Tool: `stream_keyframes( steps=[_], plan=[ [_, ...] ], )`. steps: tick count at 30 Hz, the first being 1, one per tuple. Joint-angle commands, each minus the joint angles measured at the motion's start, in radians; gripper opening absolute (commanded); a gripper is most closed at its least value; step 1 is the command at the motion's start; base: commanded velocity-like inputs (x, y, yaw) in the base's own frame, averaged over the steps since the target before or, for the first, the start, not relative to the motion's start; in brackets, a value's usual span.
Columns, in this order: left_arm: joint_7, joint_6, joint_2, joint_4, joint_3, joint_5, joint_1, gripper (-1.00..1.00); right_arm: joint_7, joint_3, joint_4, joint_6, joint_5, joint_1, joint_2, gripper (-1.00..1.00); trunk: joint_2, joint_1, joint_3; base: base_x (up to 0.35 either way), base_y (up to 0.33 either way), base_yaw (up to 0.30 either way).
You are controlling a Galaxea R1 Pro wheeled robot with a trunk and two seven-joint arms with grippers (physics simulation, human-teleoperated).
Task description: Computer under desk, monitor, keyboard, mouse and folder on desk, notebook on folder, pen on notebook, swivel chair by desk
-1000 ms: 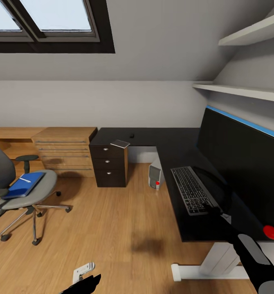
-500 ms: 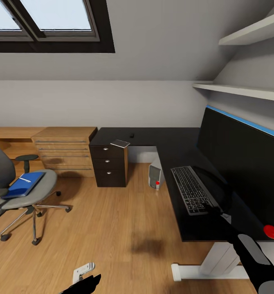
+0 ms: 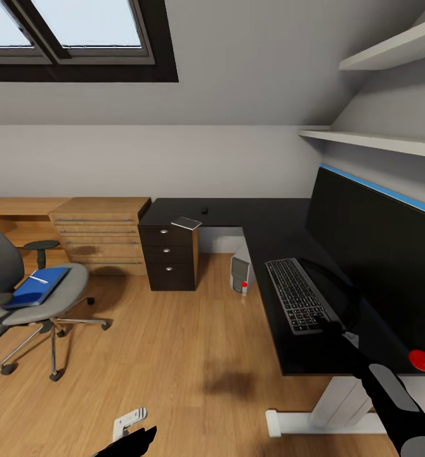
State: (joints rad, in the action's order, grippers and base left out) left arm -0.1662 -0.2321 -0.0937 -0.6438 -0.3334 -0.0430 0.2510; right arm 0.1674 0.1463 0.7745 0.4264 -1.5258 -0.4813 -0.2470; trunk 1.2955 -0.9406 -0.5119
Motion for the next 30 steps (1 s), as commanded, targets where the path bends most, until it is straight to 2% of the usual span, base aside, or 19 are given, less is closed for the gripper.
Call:
stream_keyframes(
  steps=[1, 20, 21, 30],
  plan=[
    [-0.007, -0.009, -0.001, -0.002, -0.007, -0.005, 0.001, 1.00, -0.061, 0.002, -0.003, 0.005, 0.015, 0.000, 0.000, -1.00, 0.000, 0.000, -0.001, 0.000, 0.000, 0.000],
    [-0.006, -0.009, -0.001, -0.002, -0.006, -0.005, 0.001, 1.00, -0.061, 0.002, -0.003, 0.005, 0.015, 0.000, 0.000, -1.00, 0.000, 0.000, -0.001, 0.000, 0.000, 0.000],
    [-0.006, -0.009, -0.001, -0.002, -0.006, -0.005, 0.001, 1.00, -0.061, 0.002, -0.003, 0.005, 0.015, 0.000, 0.000, 1.00, 0.000, 0.000, -0.001, 0.000, 0.000, 0.000],
    [-0.007, -0.009, -0.001, -0.002, -0.006, -0.005, 0.001, 1.00, -0.060, 0.002, -0.003, 0.005, 0.015, 0.000, -0.001, 1.00, 0.000, 0.000, -0.001, 0.000, 0.000, 0.000]
  ],
)
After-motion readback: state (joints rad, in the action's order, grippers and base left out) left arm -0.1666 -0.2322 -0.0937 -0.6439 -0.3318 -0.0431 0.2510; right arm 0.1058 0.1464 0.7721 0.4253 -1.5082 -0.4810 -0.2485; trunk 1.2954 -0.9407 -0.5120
